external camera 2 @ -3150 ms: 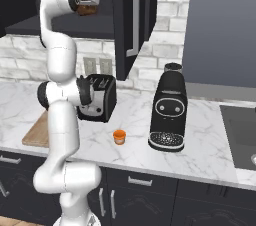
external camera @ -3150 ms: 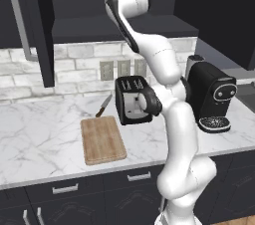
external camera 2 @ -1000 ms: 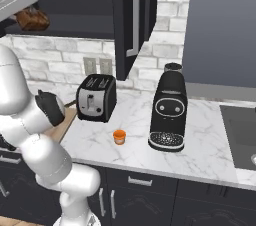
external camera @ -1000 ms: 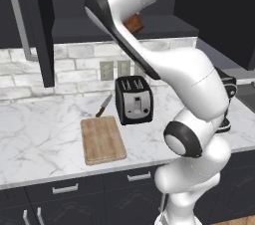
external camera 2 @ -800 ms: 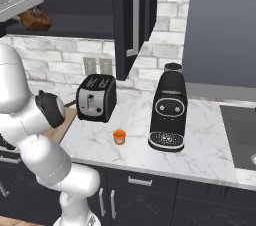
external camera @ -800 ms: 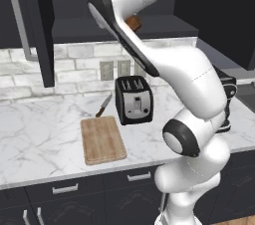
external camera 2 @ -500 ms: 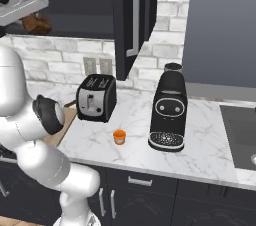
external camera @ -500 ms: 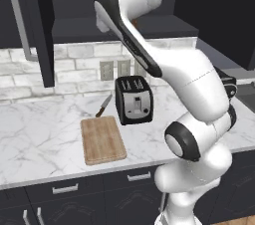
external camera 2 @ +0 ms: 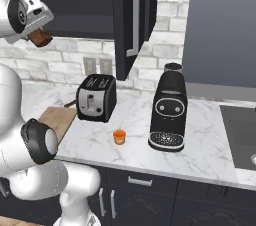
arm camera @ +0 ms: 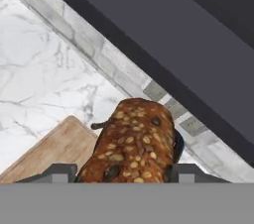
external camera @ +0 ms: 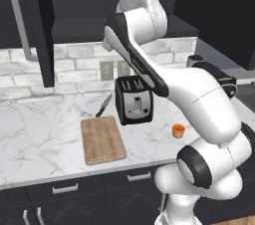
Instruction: Pick the bread, place it on the cutting board, pick the jam, place it on the counter, and close the cabinet.
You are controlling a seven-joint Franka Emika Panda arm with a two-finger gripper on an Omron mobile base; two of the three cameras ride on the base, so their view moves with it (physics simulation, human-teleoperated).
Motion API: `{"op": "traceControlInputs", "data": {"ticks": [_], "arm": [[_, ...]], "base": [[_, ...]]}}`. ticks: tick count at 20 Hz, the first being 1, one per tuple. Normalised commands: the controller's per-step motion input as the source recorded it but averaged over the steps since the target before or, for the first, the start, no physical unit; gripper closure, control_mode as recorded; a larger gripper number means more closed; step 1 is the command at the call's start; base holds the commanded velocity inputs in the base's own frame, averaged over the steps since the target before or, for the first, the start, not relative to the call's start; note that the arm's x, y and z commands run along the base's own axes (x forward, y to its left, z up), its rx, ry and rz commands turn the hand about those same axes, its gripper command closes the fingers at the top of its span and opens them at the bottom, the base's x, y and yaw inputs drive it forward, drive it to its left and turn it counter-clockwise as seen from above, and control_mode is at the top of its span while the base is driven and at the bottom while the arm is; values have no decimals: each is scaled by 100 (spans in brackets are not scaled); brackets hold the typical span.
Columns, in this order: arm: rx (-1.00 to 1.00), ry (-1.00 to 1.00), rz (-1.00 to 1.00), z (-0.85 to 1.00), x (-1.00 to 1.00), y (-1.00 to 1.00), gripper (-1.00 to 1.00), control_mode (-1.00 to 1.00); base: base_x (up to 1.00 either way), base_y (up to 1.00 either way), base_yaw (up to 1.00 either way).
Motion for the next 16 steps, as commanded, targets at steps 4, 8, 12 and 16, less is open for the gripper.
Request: {"op": "traceControlInputs", "data": {"ticks": [4, 8, 12, 16], "arm": [[0, -20, 25, -64, 6, 0, 100, -100], [0, -13, 23, -67, 14, 0, 100, -100], [0, -2, 21, -54, 7, 0, 100, -100], [2, 1, 14, -28, 0, 8, 100, -100]], "base": [[0, 0, 0], [0, 0, 0], [0, 0, 0], [0, 0, 0]]}}
